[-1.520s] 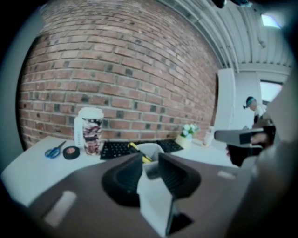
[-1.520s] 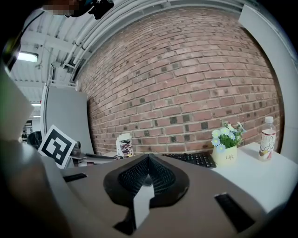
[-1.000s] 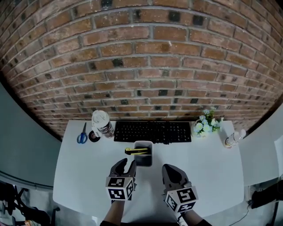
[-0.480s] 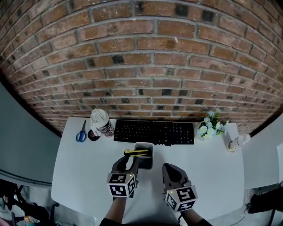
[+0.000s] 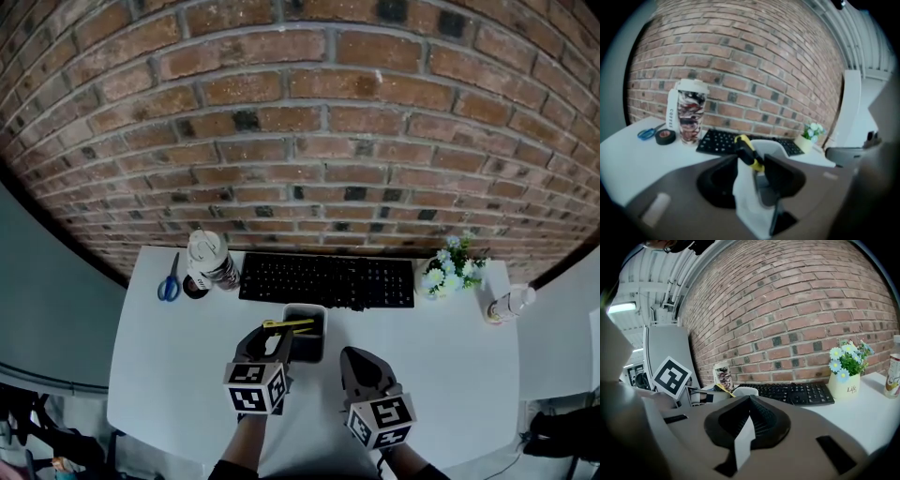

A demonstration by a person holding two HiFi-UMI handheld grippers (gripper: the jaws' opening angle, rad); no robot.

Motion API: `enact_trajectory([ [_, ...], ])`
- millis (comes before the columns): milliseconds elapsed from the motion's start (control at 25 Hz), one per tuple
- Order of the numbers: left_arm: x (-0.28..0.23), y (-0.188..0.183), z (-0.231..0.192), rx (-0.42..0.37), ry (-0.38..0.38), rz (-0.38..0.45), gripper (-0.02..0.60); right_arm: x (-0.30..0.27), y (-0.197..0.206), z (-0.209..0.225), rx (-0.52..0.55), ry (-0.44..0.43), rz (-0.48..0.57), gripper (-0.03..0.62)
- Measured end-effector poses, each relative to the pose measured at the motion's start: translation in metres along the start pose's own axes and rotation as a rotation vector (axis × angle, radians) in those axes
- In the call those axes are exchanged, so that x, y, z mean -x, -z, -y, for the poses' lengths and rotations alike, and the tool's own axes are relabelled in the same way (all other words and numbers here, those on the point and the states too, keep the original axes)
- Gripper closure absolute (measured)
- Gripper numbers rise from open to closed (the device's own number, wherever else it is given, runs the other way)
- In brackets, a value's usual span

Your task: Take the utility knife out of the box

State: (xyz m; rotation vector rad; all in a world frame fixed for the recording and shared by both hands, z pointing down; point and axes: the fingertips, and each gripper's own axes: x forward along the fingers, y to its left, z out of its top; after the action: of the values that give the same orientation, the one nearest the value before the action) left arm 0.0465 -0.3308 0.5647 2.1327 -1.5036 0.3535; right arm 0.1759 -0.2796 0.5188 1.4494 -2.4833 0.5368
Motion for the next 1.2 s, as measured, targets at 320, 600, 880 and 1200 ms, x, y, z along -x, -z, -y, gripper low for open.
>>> enact_trajectory([
  [320, -0.009, -0.001, 0.001, 0.015, 0.014, 0.002, 0.411, -0.005, 0.006, 0.005, -0.003, 0.004, -0.018, 0.586],
  [600, -0.015, 0.000, 0.002, 0.033, 0.027, -0.004, 0.421, -0.007, 0.010, 0.007, -0.008, 0.008, -0.031, 0.586],
  [880, -0.016, -0.001, 0.006, 0.032, 0.038, -0.008, 0.466, -0.008, 0.010, 0.005, -0.012, 0.011, -0.033, 0.586],
  [1200, -0.010, -0.002, 0.007, 0.016, 0.028, -0.010, 0.480, -0.002, 0.009, 0.005, -0.003, 0.020, -0.028, 0.586],
])
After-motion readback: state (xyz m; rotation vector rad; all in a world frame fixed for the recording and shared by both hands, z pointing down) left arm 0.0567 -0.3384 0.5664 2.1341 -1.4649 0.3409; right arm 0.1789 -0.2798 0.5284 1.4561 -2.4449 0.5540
